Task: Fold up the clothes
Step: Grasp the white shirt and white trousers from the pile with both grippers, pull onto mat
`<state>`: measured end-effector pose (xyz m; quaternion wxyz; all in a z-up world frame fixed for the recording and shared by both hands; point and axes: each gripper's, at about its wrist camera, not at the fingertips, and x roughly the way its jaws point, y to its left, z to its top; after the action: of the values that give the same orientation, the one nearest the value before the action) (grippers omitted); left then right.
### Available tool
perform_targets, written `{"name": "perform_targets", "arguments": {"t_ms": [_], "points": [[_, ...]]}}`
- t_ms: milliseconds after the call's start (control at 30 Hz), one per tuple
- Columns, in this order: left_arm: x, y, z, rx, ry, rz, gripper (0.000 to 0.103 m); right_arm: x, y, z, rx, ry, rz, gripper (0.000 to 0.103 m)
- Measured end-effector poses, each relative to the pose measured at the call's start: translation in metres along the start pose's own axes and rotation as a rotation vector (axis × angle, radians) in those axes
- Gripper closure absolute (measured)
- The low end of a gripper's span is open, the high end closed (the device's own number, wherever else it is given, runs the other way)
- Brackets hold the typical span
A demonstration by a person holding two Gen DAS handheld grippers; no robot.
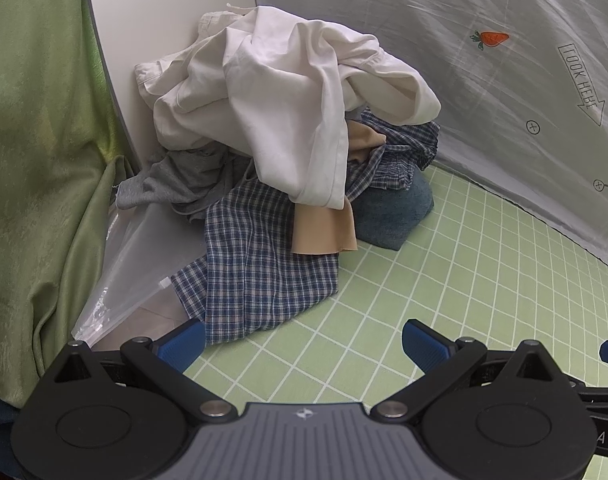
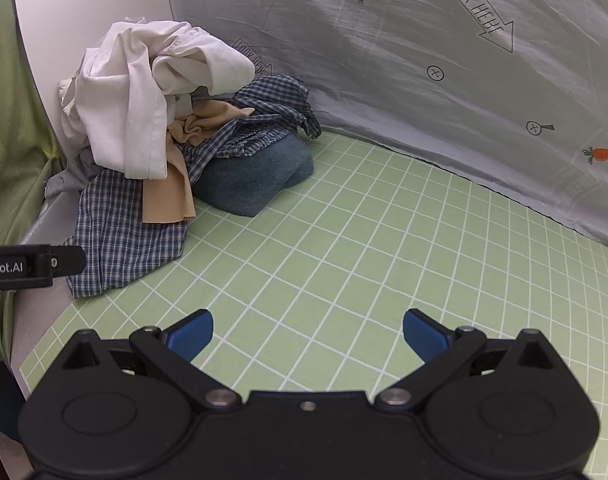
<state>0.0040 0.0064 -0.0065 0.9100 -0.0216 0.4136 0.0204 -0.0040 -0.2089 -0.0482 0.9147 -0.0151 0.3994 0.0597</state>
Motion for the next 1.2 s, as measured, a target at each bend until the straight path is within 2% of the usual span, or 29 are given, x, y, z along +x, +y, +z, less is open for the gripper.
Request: {"name": "perform_targets", "arguments": {"t_ms": [133,233,367,533,633,700,800,867,900,1033,1167,1200], "points": [[0.008,0.009,0.01,-0.033,0.019,0.008,0.0,0.009,0.005,0.01,-0.023,0.007,0.016,0.001],[0.015,0.02,0.031,-0.061,0.002,0.022,0.0,0.017,0.013,0.031,-0.048,-0.01,0.038,0.001],[0.025,0.04,0.07,-0.114,-0.044,0.034,0.0,0.031,0.03,0.081,-0.086,-0.083,0.066,0.001],[0.051,0.067,0.134,-0.202,-0.097,0.039,0.0,0.053,0.061,0.16,-0.121,-0.185,0.107,0.001],[0.076,0.082,0.166,-0.257,-0.097,0.014,0.001,0.078,0.084,0.208,-0.158,-0.219,0.136,0.001],[0.098,0.089,0.182,-0.284,-0.071,-0.023,0.002,0.098,0.097,0.23,-0.194,-0.211,0.157,0.001],[0.124,0.093,0.191,-0.292,-0.038,-0.08,0.013,0.135,0.116,0.255,-0.244,-0.166,0.183,0.001],[0.136,0.095,0.189,-0.304,-0.028,-0.118,0.023,0.156,0.124,0.261,-0.255,-0.134,0.202,0.002],[0.141,0.095,0.187,-0.31,-0.022,-0.137,0.032,0.166,0.128,0.264,-0.26,-0.118,0.211,0.002],[0.151,0.091,0.182,-0.298,-0.017,-0.162,0.05,0.186,0.132,0.261,-0.259,-0.089,0.292,0.018],[0.148,0.079,0.181,-0.279,-0.015,-0.172,0.065,0.184,0.131,0.252,-0.274,-0.088,0.354,0.056],[0.145,0.076,0.18,-0.273,-0.019,-0.164,0.069,0.18,0.132,0.249,-0.299,-0.099,0.352,0.061]]}}
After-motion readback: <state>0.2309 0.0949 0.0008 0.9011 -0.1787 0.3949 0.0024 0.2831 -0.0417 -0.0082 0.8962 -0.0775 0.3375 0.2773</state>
